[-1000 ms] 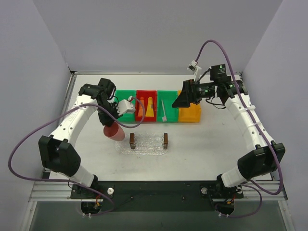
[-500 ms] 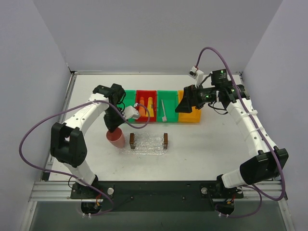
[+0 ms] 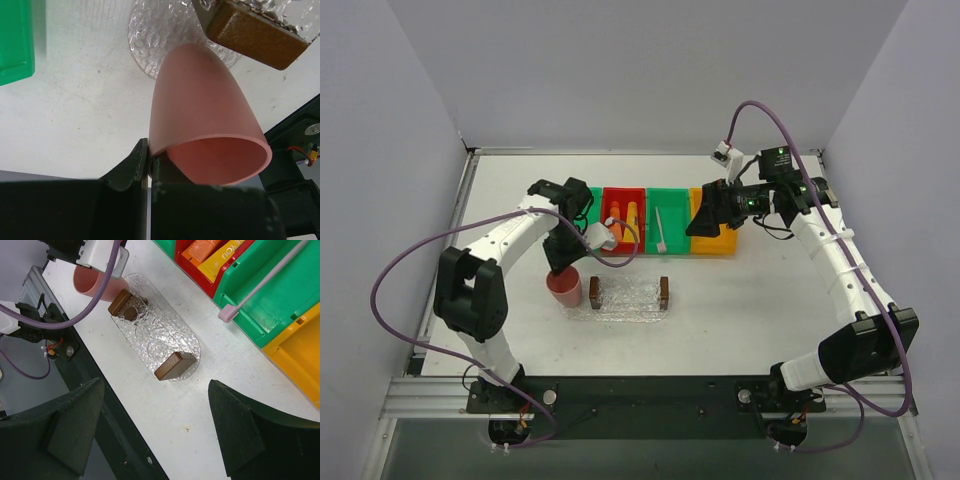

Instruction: Prepare toiletry sets of a toothbrush and toothpaste on the tray

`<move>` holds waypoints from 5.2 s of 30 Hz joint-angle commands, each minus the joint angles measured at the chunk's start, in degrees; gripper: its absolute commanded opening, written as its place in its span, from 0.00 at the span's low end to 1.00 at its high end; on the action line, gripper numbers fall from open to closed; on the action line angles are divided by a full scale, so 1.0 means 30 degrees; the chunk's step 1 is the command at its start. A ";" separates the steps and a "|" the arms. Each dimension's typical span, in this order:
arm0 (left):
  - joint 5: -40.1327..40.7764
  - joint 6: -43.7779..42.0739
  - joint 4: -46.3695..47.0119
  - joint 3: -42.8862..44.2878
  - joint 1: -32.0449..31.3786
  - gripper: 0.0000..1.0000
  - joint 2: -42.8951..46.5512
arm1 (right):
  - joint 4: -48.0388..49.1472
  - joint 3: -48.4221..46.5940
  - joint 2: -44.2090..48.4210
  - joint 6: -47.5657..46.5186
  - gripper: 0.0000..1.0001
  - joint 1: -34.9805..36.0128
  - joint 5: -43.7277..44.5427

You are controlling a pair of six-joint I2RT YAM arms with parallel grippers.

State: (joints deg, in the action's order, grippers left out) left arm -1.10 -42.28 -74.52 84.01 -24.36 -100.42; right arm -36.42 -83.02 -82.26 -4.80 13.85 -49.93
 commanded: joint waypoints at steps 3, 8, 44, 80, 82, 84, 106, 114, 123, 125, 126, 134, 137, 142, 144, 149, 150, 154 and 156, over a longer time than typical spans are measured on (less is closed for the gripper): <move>0.0690 0.0705 0.0904 0.0357 -0.0376 0.00 -0.0188 | -0.0134 0.0048 0.0584 -0.0480 0.80 -0.0104 -0.0290; 0.0807 0.0851 0.1227 0.0182 -0.0523 0.00 -0.0159 | -0.0222 0.0018 0.0554 -0.0481 0.80 -0.0162 -0.0319; 0.1013 0.1145 0.1051 -0.0171 -0.0933 0.28 -0.0306 | -0.0280 0.0223 0.0232 -0.0539 0.79 -0.0192 -0.0699; 0.0368 0.3658 0.1633 0.5456 -0.0787 0.82 0.3034 | 0.0683 -0.2793 -0.2723 -0.0571 0.72 0.3616 0.9201; 0.0368 0.4247 0.2922 0.4873 -0.0757 0.82 0.3414 | 0.1065 -0.2998 -0.3106 -0.0365 0.70 0.3850 0.9639; 0.0368 0.5097 0.4207 0.4431 -0.0495 0.82 0.3881 | 0.1504 -0.3028 -0.3546 -0.0188 0.69 0.4056 0.9875; -0.5608 0.9231 1.1802 -0.2832 0.7270 0.81 0.9772 | 0.4405 -0.7803 -1.0400 0.2092 0.54 0.9124 1.5822; -0.5053 0.9260 1.2624 -0.4213 0.7387 0.81 1.0622 | 0.4730 -1.0117 -1.3096 0.2565 0.56 0.9213 1.6175; -0.4935 0.9348 1.2916 -0.4476 0.7358 0.81 1.0944 | 0.4466 -1.1787 -1.5528 0.4089 0.56 0.8920 1.5531; -0.4877 0.9231 1.3004 -0.4565 0.7358 0.81 1.0916 | 0.4436 -1.1905 -1.5851 0.4352 0.56 0.8890 1.5531; -0.4905 0.9231 1.3033 -0.4623 0.7358 0.81 1.0944 | 0.4378 -1.1964 -1.5939 0.4440 0.56 0.8890 1.5444; -0.4994 0.9056 1.3151 -0.4946 0.7358 0.81 1.0916 | 0.3851 -1.3076 -1.6964 0.4997 0.56 0.8803 1.5210; -0.5023 0.8996 1.3180 -0.4975 0.7358 0.81 1.1032 | 0.3559 -1.3631 -1.7433 0.5231 0.56 0.8803 1.5150; -0.4994 0.8500 1.3005 -0.4946 0.7358 0.81 1.0916 | 0.2945 -1.4248 -1.8281 0.5875 0.56 0.8773 1.4858; -0.4964 0.8440 1.2917 -0.5003 0.7387 0.81 1.0740 | 0.2825 -1.4483 -1.8488 0.6022 0.56 0.8744 1.4886; -0.5256 0.8264 1.3092 -0.5238 0.7387 0.81 1.0710 | 0.2650 -1.4484 -1.8752 0.6111 0.56 0.8774 1.5178; -0.5315 0.8235 1.3121 -0.5268 0.7387 0.81 1.0710 | 0.2678 -1.4513 -1.8781 0.6140 0.56 0.8802 1.5150; -0.5462 0.8205 1.3239 -0.5414 0.7387 0.81 1.0740 | 0.2561 -1.4513 -1.8899 0.6228 0.55 0.8773 1.5209; -0.5550 0.8176 1.3297 -0.5502 0.7416 0.81 1.0740 | 0.2561 -1.4513 -1.8986 0.6345 0.56 0.8803 1.5238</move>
State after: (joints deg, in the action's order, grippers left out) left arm -15.94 -17.06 -37.52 67.59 -2.52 -68.97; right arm -26.41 -124.46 -138.67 12.88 40.42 -4.78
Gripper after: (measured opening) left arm 0.812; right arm 0.555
